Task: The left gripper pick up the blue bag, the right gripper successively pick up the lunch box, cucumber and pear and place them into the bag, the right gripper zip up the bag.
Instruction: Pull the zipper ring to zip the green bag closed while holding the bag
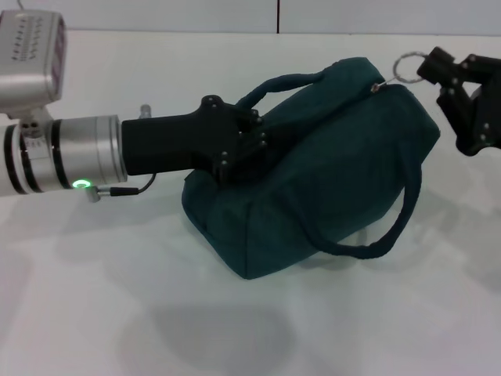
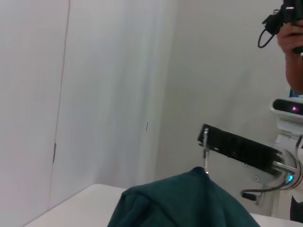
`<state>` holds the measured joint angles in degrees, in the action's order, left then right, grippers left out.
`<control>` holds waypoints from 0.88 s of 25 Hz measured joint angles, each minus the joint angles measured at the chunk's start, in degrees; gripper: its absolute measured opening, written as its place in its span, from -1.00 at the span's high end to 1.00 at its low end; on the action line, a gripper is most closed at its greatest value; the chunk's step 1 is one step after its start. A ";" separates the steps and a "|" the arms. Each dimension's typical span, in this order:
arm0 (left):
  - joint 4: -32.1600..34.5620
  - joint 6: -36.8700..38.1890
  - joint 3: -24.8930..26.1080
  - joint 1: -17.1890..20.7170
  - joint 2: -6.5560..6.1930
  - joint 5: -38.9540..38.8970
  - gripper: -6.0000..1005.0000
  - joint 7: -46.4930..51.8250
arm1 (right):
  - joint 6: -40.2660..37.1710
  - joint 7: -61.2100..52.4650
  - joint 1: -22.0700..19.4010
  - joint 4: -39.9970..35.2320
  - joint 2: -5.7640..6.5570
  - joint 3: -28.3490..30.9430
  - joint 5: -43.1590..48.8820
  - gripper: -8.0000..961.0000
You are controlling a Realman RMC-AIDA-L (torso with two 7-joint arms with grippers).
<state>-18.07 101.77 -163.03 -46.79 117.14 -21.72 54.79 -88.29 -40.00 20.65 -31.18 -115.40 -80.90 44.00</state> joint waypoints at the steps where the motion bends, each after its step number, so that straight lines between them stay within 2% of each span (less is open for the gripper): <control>1: -0.01 0.16 0.00 0.10 -0.06 0.06 0.89 -0.31 | 0.04 0.00 0.05 0.50 0.00 0.11 -0.45 0.97; 10: -0.04 0.36 0.08 0.20 -0.24 -0.04 0.90 -1.20 | 2.96 0.01 0.20 3.62 0.10 1.52 -1.79 0.97; 22: -0.17 -0.35 0.09 0.22 -0.27 -1.99 0.90 -0.73 | 3.07 0.01 0.35 10.36 0.14 7.32 -2.13 0.97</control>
<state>-18.24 101.42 -162.94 -46.57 116.87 -23.71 54.06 -85.22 -39.99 21.00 -20.83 -115.26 -73.58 41.86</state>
